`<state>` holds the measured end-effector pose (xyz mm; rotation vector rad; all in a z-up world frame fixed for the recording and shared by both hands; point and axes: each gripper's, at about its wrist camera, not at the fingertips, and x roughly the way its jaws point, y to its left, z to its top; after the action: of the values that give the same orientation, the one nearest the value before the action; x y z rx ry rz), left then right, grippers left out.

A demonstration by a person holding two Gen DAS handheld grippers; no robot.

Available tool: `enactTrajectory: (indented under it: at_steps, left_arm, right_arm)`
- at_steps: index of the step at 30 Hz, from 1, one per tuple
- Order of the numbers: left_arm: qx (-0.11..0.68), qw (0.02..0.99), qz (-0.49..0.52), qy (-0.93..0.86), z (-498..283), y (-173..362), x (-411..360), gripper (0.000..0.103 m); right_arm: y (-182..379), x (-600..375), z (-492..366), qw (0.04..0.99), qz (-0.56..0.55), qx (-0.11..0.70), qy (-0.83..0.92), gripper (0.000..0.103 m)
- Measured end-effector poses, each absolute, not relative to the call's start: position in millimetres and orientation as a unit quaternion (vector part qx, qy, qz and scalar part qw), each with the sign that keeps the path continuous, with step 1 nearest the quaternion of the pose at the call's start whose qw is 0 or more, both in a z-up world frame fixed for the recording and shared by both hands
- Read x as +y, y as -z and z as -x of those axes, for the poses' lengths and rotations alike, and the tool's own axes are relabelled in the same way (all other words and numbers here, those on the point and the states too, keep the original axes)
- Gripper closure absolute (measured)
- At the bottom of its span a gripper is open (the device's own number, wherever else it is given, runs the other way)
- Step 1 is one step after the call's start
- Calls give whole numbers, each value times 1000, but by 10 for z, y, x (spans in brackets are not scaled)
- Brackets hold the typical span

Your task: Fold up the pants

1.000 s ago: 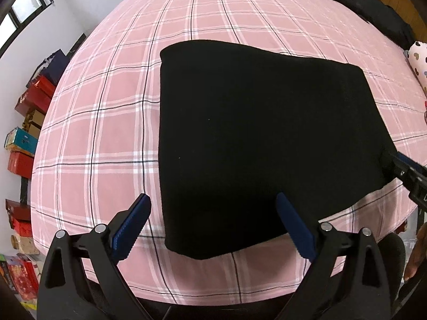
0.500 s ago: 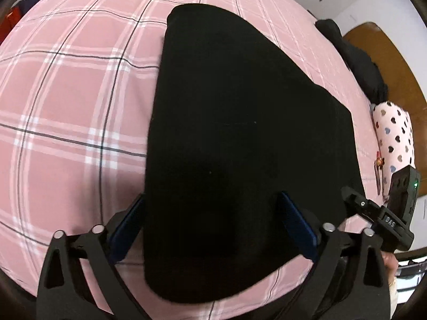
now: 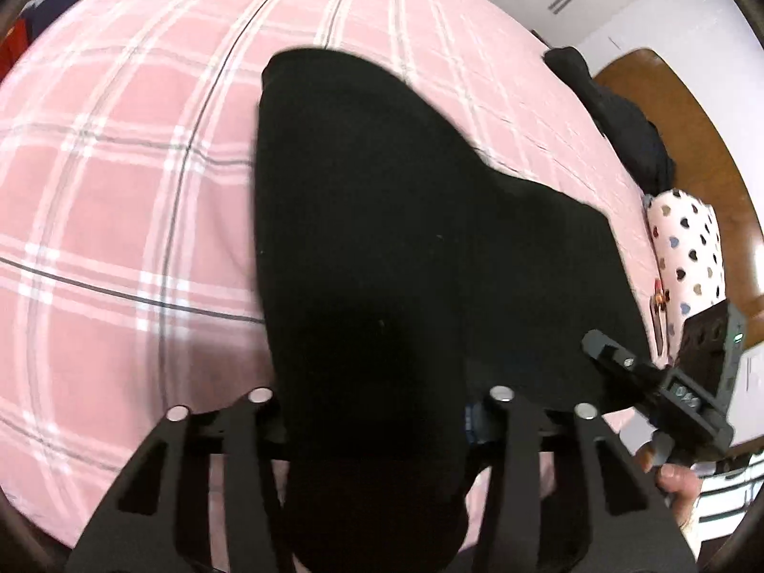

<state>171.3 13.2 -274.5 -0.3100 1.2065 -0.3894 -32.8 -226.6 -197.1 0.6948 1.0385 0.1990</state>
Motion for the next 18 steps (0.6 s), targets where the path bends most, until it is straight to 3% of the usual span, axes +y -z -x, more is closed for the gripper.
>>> enactTrajectory:
  at_steps: [6, 7, 9, 11, 18]
  left_arm:
    - [598, 778, 73, 180, -1283, 2612, 64, 59]
    - [603, 777, 60, 171, -1194, 2701, 41, 55]
    - [611, 776, 46, 150, -1161, 2894, -31, 41]
    - [606, 784, 54, 120, -1169, 2999, -27, 17]
    - [606, 783, 71, 118, -1290, 3113, -16, 6]
  right_arm:
    - [1844, -2063, 730, 804, -292, 511, -84, 66]
    - [1974, -2072, 792, 796, -296, 522, -75, 64]
    - [2220, -2116, 863, 787, -313, 529, -54, 48]
    - [2300, -2158, 891, 788, -335, 515, -48, 45]
    - [2326, -2114, 868, 787, -347, 508, -42, 35]
